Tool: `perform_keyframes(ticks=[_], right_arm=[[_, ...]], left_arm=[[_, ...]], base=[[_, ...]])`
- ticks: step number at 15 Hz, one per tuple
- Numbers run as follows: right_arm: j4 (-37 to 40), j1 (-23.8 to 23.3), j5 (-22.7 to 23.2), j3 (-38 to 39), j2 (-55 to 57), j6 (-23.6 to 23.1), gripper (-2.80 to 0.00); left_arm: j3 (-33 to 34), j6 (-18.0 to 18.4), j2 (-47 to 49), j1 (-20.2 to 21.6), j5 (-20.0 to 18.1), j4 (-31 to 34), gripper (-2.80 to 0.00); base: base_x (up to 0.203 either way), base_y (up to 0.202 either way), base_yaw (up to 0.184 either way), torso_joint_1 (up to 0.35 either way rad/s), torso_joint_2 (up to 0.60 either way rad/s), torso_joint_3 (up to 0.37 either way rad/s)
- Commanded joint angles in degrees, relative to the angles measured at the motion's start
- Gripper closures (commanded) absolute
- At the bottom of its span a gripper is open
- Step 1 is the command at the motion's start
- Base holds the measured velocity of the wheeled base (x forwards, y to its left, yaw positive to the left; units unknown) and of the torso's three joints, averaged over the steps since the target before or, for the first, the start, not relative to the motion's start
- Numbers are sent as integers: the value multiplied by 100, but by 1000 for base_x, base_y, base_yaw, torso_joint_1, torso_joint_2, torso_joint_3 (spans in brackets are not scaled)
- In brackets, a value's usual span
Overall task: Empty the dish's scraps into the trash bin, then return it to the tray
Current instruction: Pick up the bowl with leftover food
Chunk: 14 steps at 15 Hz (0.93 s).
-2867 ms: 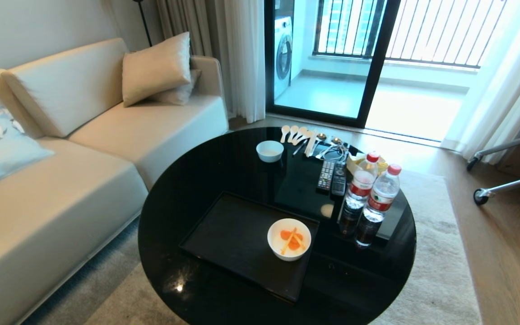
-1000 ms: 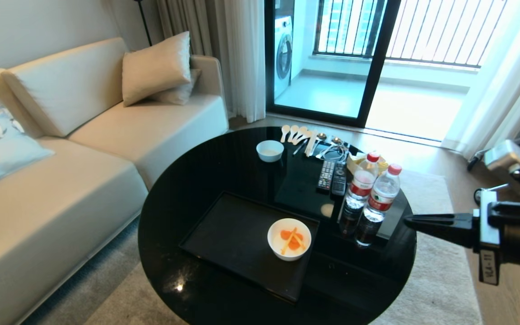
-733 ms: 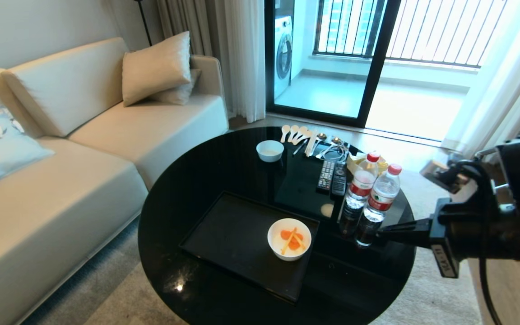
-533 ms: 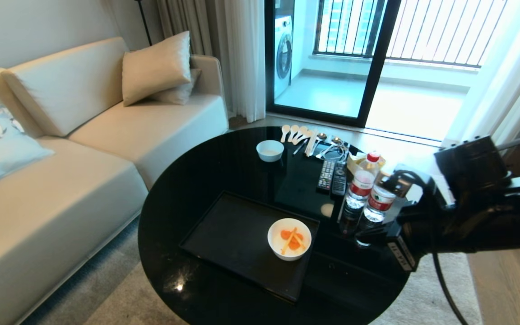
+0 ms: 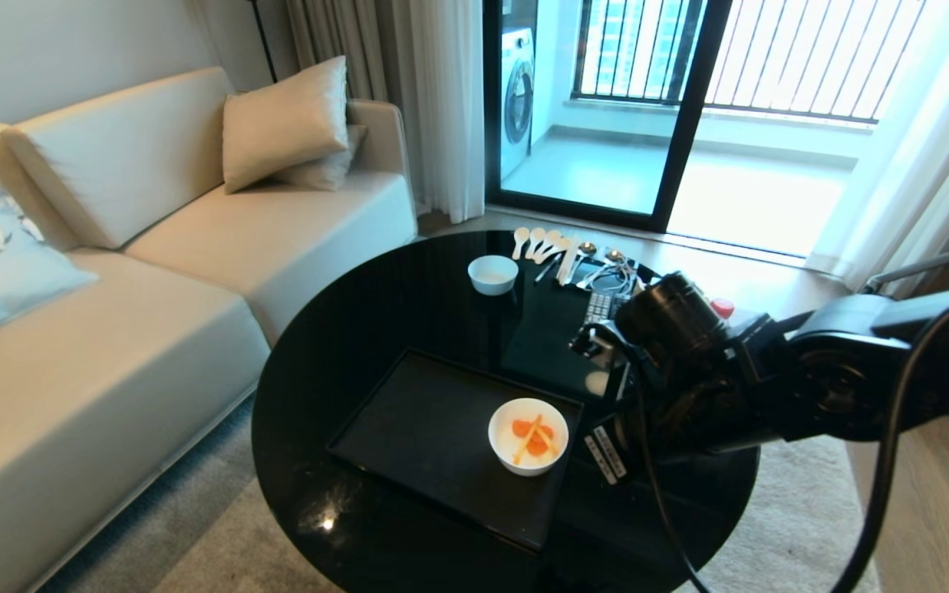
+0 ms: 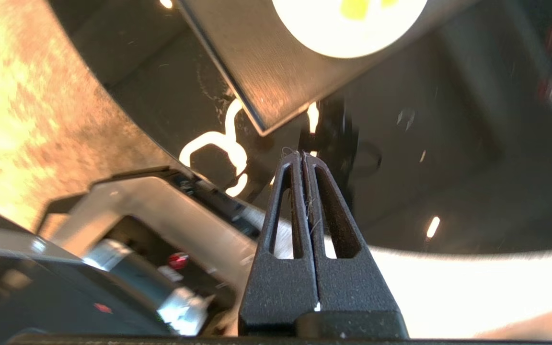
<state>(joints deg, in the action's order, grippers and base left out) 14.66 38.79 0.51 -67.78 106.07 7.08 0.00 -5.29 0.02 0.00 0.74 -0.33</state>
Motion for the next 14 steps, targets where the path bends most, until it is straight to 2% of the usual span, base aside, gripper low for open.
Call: perform_keyframes(ticks=[1,3,5,6,7,11,14], right_arm=[[711,135,-105,-722,455,633,0],[1143,208,-147,-1240,762,1022,0],[1379,231,-180,-1701,1052,1215,0],[1432,233,-265,-1886,1214,1241,-36],[1443,234,-368,-2058,1348,1249,-280],[1361,234,-578,-2575,1811,1278,-280],[930,185,-1282,-2809,2292,1279,-280]], left_arm=[[0,-7,-2,0,5,-2,0],[0,-7,-2,0,5,-2,0],[0,-7,-2,0,5,-2,0],[0,-7,-2,0,5,-2,0],[0,-7,-2,0,5,-2,0],[0,-7,-2,0,5,-2,0],[0,-7,-2,0,5,-2,0]], base=[[0,0,0,0,0,0],[0,0,0,0,0,0],[0,0,0,0,0,0],[0,0,0,0,0,0],[0,0,0,0,0,0],[0,0,0,0,0,0],[0,0,0,0,0,0]])
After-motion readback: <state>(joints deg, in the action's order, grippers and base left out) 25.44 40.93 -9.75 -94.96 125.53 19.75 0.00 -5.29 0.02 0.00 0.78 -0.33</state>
